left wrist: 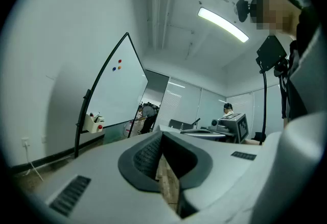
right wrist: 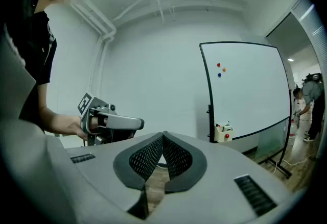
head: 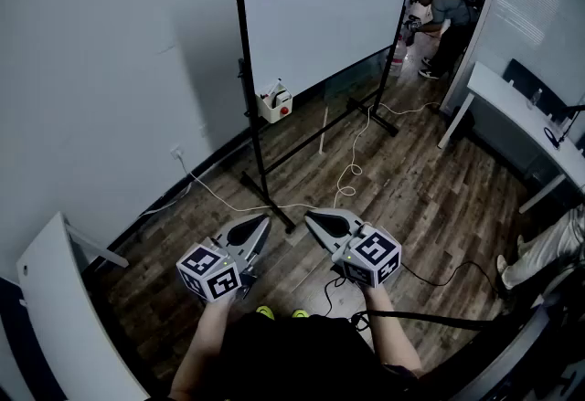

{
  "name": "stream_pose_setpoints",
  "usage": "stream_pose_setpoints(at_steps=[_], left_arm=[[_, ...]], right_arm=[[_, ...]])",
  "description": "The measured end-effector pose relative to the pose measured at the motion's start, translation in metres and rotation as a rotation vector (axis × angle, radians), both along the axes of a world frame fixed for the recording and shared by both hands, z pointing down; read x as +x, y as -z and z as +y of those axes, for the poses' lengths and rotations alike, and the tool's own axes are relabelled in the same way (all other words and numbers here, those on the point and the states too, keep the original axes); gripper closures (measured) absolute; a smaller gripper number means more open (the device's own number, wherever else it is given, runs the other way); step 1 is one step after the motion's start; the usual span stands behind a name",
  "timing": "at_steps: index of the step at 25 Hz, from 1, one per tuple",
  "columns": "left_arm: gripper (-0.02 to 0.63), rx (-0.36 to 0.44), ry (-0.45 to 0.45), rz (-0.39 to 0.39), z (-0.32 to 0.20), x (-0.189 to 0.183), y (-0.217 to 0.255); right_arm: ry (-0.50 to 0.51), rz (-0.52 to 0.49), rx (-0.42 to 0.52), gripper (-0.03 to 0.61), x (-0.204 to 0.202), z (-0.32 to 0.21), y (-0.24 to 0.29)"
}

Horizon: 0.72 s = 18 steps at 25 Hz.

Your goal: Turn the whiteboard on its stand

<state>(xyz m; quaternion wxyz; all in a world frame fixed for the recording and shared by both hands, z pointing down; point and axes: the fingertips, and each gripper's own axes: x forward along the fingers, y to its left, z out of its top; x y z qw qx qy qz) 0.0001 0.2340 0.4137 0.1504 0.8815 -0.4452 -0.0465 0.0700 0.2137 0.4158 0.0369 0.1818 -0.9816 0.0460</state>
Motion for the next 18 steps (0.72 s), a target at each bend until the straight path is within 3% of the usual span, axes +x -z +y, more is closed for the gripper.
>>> stream_pose_setpoints(at_steps=[18], left_arm=[[0.617, -0.021, 0.05, -0.002, -0.005, -0.01, -0.009]], right_arm=[[0.024, -0.015, -0.027, 0.581, -0.002, -0.005, -0.006]])
